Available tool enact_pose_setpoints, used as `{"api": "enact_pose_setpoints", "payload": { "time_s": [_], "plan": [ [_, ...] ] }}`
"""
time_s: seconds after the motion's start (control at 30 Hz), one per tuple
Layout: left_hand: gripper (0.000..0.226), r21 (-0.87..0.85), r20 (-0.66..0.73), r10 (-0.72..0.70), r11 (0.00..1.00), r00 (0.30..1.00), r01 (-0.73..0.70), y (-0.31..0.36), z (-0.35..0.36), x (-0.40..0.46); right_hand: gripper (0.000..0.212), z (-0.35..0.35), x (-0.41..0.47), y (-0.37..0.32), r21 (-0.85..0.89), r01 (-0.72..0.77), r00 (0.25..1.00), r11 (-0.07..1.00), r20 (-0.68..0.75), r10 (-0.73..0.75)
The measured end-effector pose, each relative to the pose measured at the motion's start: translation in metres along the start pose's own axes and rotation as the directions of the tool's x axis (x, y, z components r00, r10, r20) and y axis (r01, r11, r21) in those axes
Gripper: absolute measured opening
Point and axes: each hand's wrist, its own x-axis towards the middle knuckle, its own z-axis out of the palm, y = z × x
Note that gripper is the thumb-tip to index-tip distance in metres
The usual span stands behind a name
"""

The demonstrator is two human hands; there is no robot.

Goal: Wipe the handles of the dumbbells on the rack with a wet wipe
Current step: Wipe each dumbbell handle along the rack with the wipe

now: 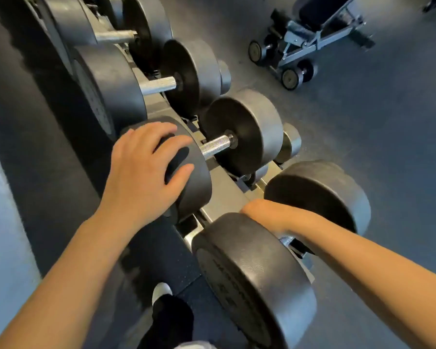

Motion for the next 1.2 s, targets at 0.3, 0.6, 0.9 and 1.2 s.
{"api": "enact_pose_setpoints", "payload": {
  "time_s": [0.3,0.6,0.9,1.2],
  "plan": [
    [0.060,-0.043,0.190,0.166,0.986,0.968,-0.161,-0.040,0.007,0.018,0.011,-0.028,-0.002,-0.012,0.684,-0.165,0.650,0.710,-0.466,0.600],
    [0.063,-0.060,0.226,0.259,0.966,0.939,-0.252,-0.055,0.000,0.033,0.008,-0.052,0.016,-0.027,0.698,-0.168,0.547,0.696,-0.521,0.655],
    [0.048,-0.166,0.204,0.300,0.949,0.932,-0.269,-0.060,0.001,0.066,0.027,-0.094,0.080,-0.008,-0.096,-0.462,0.657,0.882,-0.705,0.268],
    [0.064,-0.246,0.476,0.259,0.957,0.840,-0.156,-0.063,0.007,0.097,0.029,-0.066,0.102,0.012,-0.195,-0.514,0.564,0.835,-0.811,0.157]
  ]
}}
